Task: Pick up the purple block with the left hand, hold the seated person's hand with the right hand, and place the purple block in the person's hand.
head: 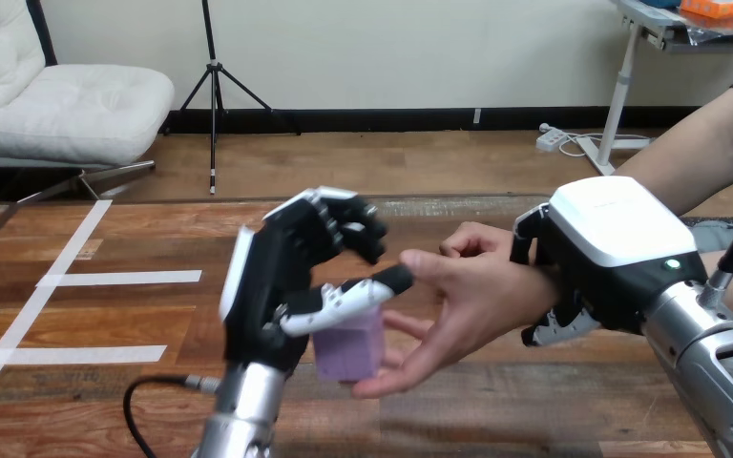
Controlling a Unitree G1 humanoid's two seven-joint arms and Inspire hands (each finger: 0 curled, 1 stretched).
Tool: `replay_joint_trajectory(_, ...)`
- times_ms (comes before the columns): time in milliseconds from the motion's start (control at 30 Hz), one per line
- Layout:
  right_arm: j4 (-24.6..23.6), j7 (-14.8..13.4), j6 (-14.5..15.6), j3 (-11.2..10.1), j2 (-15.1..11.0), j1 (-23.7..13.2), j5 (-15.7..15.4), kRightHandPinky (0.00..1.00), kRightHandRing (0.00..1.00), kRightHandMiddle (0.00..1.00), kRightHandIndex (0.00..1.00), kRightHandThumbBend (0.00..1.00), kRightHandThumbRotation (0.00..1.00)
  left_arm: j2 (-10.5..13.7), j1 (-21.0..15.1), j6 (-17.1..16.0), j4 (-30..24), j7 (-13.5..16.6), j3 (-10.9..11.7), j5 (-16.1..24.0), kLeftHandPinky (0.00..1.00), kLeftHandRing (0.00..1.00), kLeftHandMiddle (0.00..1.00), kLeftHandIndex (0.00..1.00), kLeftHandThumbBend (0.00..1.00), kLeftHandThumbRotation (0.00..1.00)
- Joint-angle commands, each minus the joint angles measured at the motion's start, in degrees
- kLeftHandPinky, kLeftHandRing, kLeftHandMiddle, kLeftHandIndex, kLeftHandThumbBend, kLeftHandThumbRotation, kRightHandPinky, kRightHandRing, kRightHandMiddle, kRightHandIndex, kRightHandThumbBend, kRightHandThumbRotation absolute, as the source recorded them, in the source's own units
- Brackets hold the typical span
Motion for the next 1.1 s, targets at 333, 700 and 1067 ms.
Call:
replay_joint_trajectory(333,1.53,-2.53,-0.65,-0.07,0.64,-4.58,-0.73,0.32,0.39,0.48,0.5,0.81,0.0,-5.17,-7.64,4.15,-2.58,1.83,-2.04,2.23,0.4,0.46,0.5,0.5,0.87,0.07)
replay_joint_trajectory(700,1.24,-1.83,-0.28,0.22,0.39,-4.47,-1.31,0.32,0.4,0.5,0.49,0.78,0.0,-5.99,-9.13,5.08,-1.93,2.49,-3.15,3.57,0.4,0.45,0.5,0.5,0.87,0.08)
replay_joint_trajectory(1067,0.78,-1.58,-0.15,0.04,0.53,-4.1,-1.71,0.32,0.4,0.51,0.49,0.73,0.0,-6.86,-9.36,4.94,-1.34,3.0,-4.46,4.32,0.4,0.45,0.49,0.5,0.88,0.08)
